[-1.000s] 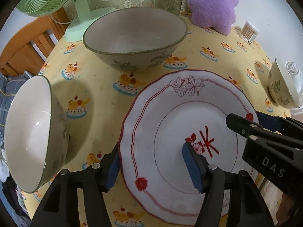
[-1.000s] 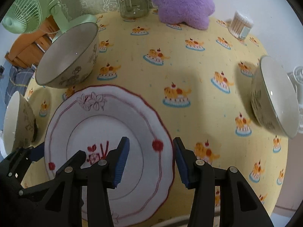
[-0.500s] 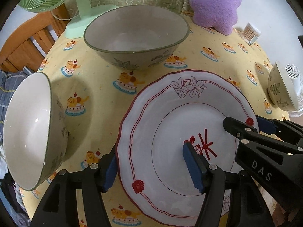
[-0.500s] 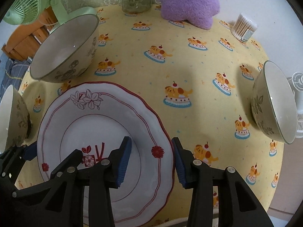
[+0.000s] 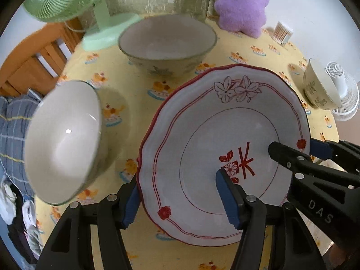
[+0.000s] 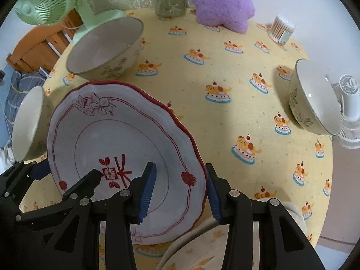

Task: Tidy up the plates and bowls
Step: 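Carry the red-rimmed plate toward the stacked orange-flower plates, then lower the red-rimmed plate onto the orange-flower plate stack with both grippers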

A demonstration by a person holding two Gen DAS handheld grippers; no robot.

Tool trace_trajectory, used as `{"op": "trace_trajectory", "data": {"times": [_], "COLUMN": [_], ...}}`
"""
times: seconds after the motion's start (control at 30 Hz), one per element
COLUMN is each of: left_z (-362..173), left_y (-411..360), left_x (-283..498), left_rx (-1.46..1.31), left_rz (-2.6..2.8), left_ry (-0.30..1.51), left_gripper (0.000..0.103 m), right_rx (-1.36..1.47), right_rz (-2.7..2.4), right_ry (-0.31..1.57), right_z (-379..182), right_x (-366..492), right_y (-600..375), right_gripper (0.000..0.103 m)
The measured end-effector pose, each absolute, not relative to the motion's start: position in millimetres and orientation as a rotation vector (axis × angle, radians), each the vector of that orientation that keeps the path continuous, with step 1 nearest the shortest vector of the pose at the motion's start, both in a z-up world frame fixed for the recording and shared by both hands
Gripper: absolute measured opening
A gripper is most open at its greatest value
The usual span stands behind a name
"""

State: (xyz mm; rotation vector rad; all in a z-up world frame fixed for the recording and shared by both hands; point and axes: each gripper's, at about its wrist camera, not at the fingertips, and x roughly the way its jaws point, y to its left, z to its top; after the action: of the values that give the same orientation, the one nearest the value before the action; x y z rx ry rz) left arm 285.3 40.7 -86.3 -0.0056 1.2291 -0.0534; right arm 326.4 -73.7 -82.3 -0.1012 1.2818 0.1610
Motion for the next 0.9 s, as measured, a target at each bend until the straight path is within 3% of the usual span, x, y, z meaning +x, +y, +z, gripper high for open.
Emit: {"op": "trace_trajectory", "data": {"times": [0.9], "left_z": [-26], "left_y": [45], "left_x": [217], "left_rx": [0.055], "left_rz": [-0.252], "left_ry": [1.128], "left_gripper": [0.063], "right_rx": [0.003], "right_rz": [-0.038], "right_ry": [1.179], "right_z": [-7], "right_x": [224], "right_y": [-68], "right_gripper": [0.047]}}
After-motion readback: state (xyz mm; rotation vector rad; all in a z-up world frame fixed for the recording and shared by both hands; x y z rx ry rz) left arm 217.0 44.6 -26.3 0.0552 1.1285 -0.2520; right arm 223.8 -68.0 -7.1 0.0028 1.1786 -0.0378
